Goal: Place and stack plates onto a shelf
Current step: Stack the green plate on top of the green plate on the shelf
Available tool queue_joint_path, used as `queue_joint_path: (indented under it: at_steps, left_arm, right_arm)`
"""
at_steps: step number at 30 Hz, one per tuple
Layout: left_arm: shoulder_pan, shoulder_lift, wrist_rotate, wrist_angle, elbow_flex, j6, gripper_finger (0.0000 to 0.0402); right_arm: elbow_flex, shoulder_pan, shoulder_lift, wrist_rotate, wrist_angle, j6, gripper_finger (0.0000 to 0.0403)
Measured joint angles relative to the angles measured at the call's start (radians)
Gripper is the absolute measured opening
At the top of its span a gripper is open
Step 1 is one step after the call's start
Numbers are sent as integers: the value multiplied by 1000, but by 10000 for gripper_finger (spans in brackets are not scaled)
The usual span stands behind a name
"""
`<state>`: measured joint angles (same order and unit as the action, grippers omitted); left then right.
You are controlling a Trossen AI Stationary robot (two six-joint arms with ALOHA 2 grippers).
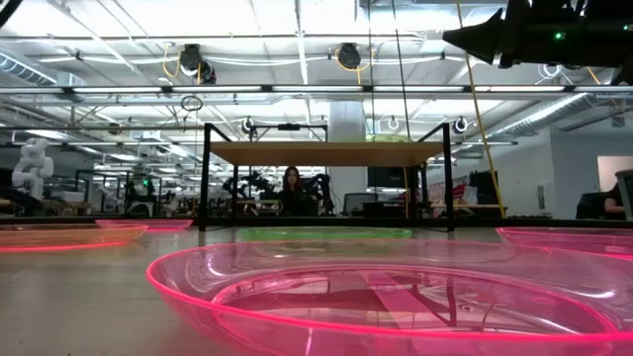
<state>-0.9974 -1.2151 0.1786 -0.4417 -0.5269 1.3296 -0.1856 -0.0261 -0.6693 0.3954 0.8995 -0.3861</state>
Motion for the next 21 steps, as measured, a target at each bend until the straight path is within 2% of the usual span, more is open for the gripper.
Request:
queue_joint_path:
  at_steps: [13, 21]
  left_arm:
    - [-29, 29, -4, 88, 108, 133, 62]
    - [-29, 29, 6, 204, 128, 132, 62]
  right_arm:
    - [0, 0, 0, 0, -4, 7, 70]
    - [0, 0, 0, 0, -10, 7, 70]
